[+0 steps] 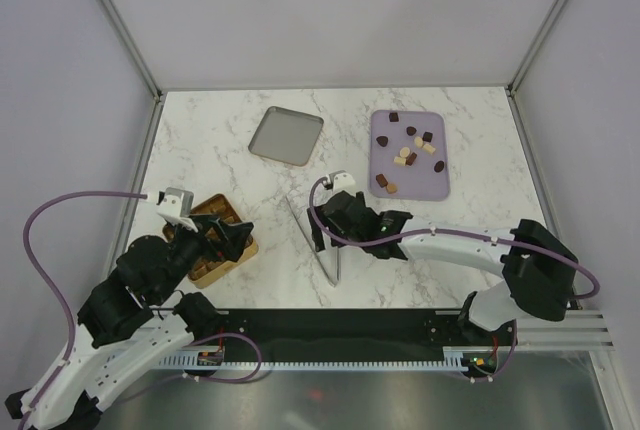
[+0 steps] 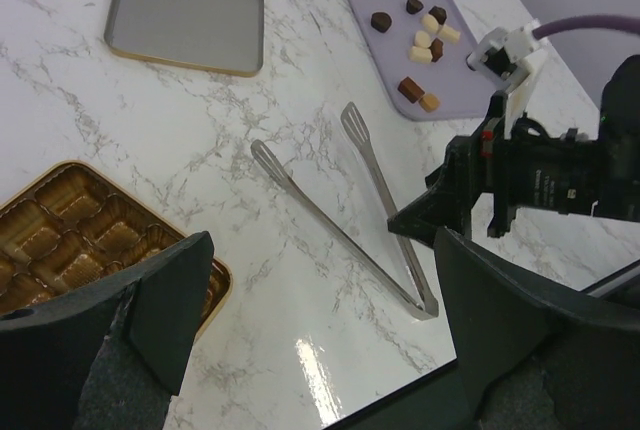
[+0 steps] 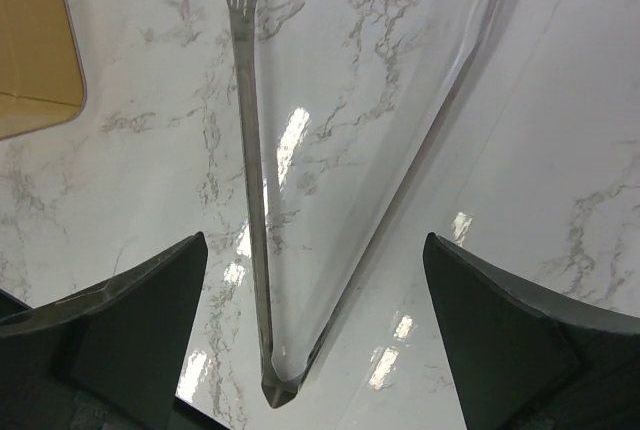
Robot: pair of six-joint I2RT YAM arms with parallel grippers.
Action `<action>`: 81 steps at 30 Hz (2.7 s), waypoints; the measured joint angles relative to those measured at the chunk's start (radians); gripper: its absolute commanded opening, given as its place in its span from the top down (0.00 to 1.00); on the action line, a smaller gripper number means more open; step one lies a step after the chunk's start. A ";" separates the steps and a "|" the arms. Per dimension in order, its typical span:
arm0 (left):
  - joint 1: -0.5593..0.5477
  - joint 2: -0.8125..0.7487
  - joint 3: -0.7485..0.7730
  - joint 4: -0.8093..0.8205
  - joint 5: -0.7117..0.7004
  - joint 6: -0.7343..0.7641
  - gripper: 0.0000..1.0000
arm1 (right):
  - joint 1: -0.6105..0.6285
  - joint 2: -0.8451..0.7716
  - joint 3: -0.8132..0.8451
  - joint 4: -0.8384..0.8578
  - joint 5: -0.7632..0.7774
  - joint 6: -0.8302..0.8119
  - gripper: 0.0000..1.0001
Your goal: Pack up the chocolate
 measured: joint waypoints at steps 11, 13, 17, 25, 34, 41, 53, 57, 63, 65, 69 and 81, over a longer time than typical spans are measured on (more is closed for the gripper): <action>0.000 -0.054 0.000 -0.001 -0.038 0.000 0.00 | 0.077 0.158 0.011 -0.003 0.032 0.042 0.02; 0.000 -0.054 0.000 -0.001 -0.042 0.000 0.00 | 0.080 0.179 0.017 -0.002 0.040 0.047 0.02; 0.000 -0.054 0.000 0.000 -0.042 0.000 0.00 | 0.085 0.218 0.029 -0.001 0.067 0.056 0.02; 0.000 -0.054 0.000 0.000 -0.043 0.000 0.00 | 0.089 0.295 0.068 0.013 0.135 0.089 0.03; 0.000 -0.054 0.000 -0.001 -0.043 0.000 0.00 | 0.101 0.333 0.098 0.027 0.197 0.134 0.09; 0.000 -0.054 0.000 0.000 -0.043 0.000 0.00 | 0.103 0.335 0.099 0.022 0.209 0.132 0.24; 0.000 -0.049 -0.007 0.000 -0.046 0.000 0.00 | 0.086 0.148 0.137 -0.150 0.081 -0.007 0.39; 0.000 -0.031 -0.010 -0.001 -0.044 0.000 0.00 | 0.033 0.063 0.213 -0.241 0.032 -0.051 0.40; 0.000 0.021 -0.010 0.000 -0.038 0.000 0.00 | -0.103 -0.005 0.293 -0.364 -0.019 -0.114 0.43; 0.000 0.051 -0.010 0.001 -0.029 0.000 0.00 | -0.159 -0.016 0.311 -0.401 -0.024 -0.137 0.44; 0.000 0.139 -0.010 0.001 0.016 0.001 0.00 | -0.274 -0.033 0.324 -0.451 -0.027 -0.167 0.46; 0.000 0.163 -0.010 0.001 0.071 0.001 0.00 | -0.492 -0.045 0.311 -0.497 -0.101 -0.254 0.53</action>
